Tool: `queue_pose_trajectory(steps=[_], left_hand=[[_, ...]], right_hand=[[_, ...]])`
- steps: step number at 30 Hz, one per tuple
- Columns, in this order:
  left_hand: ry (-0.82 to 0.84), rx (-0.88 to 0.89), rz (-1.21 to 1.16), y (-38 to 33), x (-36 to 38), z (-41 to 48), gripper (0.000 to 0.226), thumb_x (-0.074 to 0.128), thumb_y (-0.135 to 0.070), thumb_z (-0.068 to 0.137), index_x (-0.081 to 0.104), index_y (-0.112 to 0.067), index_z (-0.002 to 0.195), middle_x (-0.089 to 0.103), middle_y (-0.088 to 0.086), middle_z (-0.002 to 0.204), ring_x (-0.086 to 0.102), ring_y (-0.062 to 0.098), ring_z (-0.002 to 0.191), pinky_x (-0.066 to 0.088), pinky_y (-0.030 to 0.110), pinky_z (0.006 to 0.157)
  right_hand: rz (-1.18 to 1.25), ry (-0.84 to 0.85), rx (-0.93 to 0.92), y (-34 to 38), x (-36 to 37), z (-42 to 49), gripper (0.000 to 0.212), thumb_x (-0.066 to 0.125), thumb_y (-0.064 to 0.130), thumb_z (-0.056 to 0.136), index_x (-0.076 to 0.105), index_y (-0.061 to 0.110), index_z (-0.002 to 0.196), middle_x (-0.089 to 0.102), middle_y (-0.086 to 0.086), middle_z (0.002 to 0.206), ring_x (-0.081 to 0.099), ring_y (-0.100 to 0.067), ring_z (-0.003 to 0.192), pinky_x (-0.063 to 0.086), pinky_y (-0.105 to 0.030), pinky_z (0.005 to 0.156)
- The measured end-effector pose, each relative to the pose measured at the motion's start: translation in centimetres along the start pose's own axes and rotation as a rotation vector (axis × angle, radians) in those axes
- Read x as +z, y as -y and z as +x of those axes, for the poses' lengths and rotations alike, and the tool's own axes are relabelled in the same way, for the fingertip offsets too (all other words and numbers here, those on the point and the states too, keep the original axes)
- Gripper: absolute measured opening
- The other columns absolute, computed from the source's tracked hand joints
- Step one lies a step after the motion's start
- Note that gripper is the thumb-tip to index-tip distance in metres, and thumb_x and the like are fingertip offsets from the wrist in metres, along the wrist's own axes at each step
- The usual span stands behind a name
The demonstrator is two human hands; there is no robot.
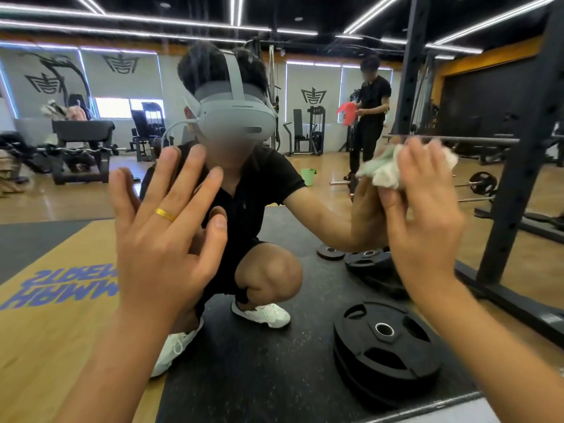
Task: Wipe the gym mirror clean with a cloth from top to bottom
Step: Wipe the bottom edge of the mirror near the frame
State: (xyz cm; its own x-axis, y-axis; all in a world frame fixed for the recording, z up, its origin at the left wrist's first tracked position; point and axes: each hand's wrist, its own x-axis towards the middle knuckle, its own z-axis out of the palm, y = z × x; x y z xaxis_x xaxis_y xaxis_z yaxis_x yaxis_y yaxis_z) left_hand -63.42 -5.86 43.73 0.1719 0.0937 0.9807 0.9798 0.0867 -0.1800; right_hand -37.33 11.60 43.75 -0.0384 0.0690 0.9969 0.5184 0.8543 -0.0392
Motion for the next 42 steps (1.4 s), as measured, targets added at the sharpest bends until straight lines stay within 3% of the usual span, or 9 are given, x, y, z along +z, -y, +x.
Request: queue_pose_trajectory(steps=[5,10,13,18,22,27,32,37,42], left_hand=[[0.000,-0.007,-0.015,0.0,0.1,-0.1,0.042,0.055,-0.019,0.100,0.058,-0.011,0.141,0.045,0.007,0.155,0.036,0.026,0.151,0.009,0.060,0.123],[-0.006,-0.003,-0.011,0.0,0.3,-0.2,0.039,0.056,-0.017,0.100,0.063,-0.009,0.138,0.048,0.009,0.153,0.040,0.031,0.148,0.012,0.066,0.119],[-0.011,-0.010,0.000,0.0,0.4,-0.2,0.039,0.055,-0.017,0.101,0.062,-0.010,0.138,0.048,0.008,0.153,0.040,0.031,0.148,0.011,0.064,0.121],[-0.010,-0.014,-0.050,0.3,0.6,-0.3,0.042,0.051,-0.018,0.103,0.051,-0.014,0.145,0.046,0.008,0.154,0.033,0.024,0.152,0.025,0.079,0.109],[0.005,-0.031,-0.085,0.7,0.9,-0.7,0.047,0.047,-0.022,0.105,0.040,-0.018,0.151,0.039,0.003,0.159,0.025,0.020,0.155,0.030,0.080,0.105],[0.020,-0.048,-0.121,0.6,0.9,-0.5,0.052,0.044,-0.023,0.107,0.034,-0.031,0.157,0.031,-0.005,0.164,0.023,0.023,0.156,0.029,0.079,0.108],[0.018,-0.070,-0.221,-5.5,1.2,-0.2,0.041,0.054,-0.015,0.099,0.055,-0.009,0.139,0.047,0.016,0.152,0.035,0.032,0.151,0.018,0.072,0.118],[0.133,0.090,-0.264,-13.3,4.9,2.4,0.052,0.058,-0.023,0.093,0.058,-0.011,0.144,0.045,0.009,0.157,0.035,0.026,0.151,0.009,0.060,0.125],[0.302,0.185,-0.056,-15.6,8.9,3.6,0.056,0.053,-0.032,0.098,0.050,-0.016,0.152,0.031,0.008,0.166,0.024,0.024,0.156,0.009,0.065,0.124]], right_hand=[[-0.003,0.047,-0.133,-0.2,-0.3,-2.5,0.044,0.062,-0.001,0.101,0.052,-0.005,0.143,0.044,-0.012,0.153,0.036,-0.041,0.149,0.032,-0.057,0.122],[0.007,-0.074,-0.045,-0.5,0.1,0.9,0.038,0.058,0.009,0.106,0.056,-0.003,0.142,0.047,-0.008,0.151,0.037,-0.036,0.148,0.028,-0.041,0.126],[0.029,-0.052,0.004,0.6,0.1,-1.8,0.040,0.060,0.007,0.105,0.055,-0.003,0.143,0.050,-0.008,0.150,0.039,-0.035,0.148,0.033,-0.053,0.122],[-0.067,0.056,-0.140,-0.7,-0.9,-4.2,0.039,0.065,0.001,0.100,0.059,-0.005,0.138,0.052,-0.012,0.147,0.045,-0.038,0.143,0.036,-0.055,0.119],[-0.048,-0.048,-0.033,-1.9,-1.1,0.1,0.036,0.060,0.009,0.105,0.059,-0.001,0.140,0.052,-0.007,0.147,0.043,-0.036,0.145,0.029,-0.037,0.125],[-0.037,-0.076,0.025,-0.9,-0.4,-3.0,0.037,0.062,0.002,0.103,0.058,-0.006,0.139,0.054,-0.012,0.146,0.044,-0.038,0.144,0.032,-0.045,0.124],[-0.094,0.011,-0.089,-2.4,-1.3,-4.6,0.037,0.064,0.001,0.100,0.060,-0.006,0.136,0.056,-0.015,0.144,0.049,-0.040,0.139,0.038,-0.051,0.119],[-0.151,0.067,-0.168,-4.5,-2.8,-2.7,0.035,0.061,0.004,0.103,0.061,-0.004,0.136,0.055,-0.013,0.146,0.047,-0.038,0.141,0.040,-0.057,0.116],[-0.210,-0.100,0.107,-9.9,-4.8,0.7,0.037,0.056,0.018,0.108,0.059,0.001,0.141,0.059,-0.015,0.145,0.047,-0.031,0.142,0.032,-0.040,0.124]])
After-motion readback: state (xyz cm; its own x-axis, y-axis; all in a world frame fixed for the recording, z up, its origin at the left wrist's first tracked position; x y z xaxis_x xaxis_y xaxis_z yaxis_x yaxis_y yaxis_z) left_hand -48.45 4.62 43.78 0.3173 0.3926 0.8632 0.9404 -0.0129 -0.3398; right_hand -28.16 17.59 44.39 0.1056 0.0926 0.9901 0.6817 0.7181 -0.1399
